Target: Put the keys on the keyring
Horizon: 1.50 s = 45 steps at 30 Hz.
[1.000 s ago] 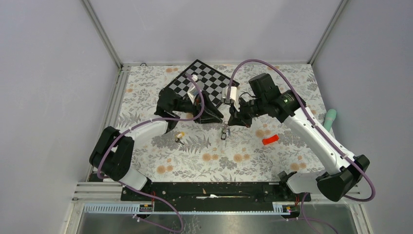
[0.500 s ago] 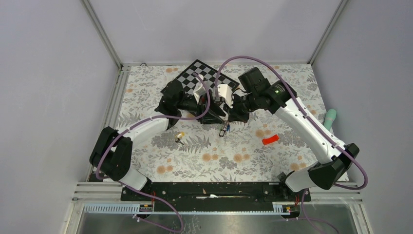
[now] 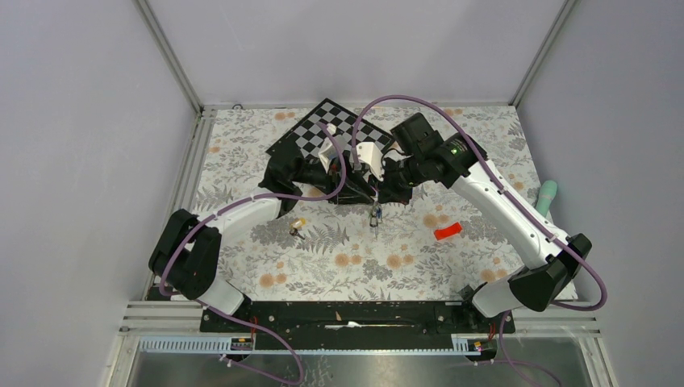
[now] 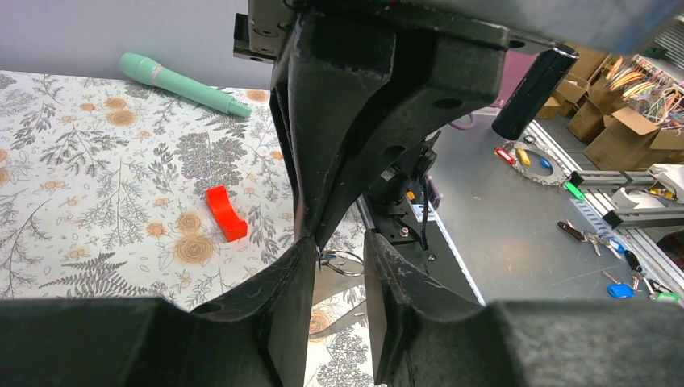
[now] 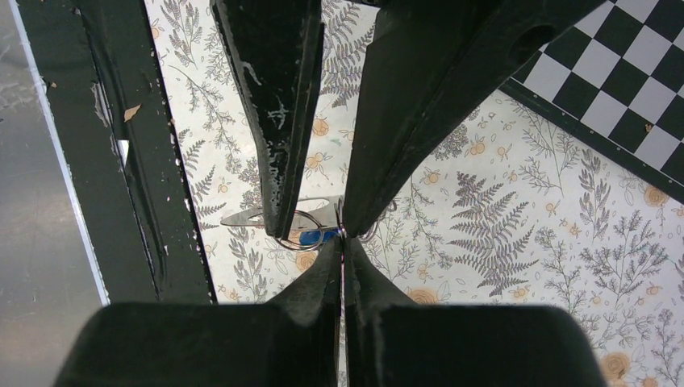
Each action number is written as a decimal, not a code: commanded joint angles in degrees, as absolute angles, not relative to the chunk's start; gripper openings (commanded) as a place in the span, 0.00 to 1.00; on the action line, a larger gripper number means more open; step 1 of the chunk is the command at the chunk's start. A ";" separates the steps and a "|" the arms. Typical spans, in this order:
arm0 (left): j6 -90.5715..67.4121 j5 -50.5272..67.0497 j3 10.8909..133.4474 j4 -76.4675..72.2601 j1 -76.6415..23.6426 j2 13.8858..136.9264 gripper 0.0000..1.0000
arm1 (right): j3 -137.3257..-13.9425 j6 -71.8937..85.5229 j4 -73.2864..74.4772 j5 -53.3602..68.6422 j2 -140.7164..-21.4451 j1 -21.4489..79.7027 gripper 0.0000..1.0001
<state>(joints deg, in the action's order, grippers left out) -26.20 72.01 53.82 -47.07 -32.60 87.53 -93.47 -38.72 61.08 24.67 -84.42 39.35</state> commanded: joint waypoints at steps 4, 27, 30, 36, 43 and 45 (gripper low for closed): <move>-25.33 71.92 53.00 -49.64 -33.18 87.98 0.35 | -94.62 -37.67 59.81 24.86 -83.41 39.96 0.00; -24.18 70.85 53.41 -47.72 -33.33 88.41 0.07 | -93.44 -36.50 58.11 25.65 -82.60 39.98 0.00; -24.21 70.80 53.52 -47.31 -33.39 88.50 0.00 | -93.08 -36.47 57.82 25.67 -82.47 39.95 0.00; -24.26 71.49 53.44 -47.11 -33.04 87.33 0.00 | -89.59 -36.32 55.19 24.93 -80.35 39.90 0.16; -29.37 73.82 52.08 -54.13 -31.13 86.26 0.00 | -84.73 -35.22 51.23 24.08 -75.84 39.83 0.37; -30.51 74.52 51.48 -56.14 -31.02 86.19 0.00 | -83.50 -34.97 50.36 24.59 -75.06 39.77 0.39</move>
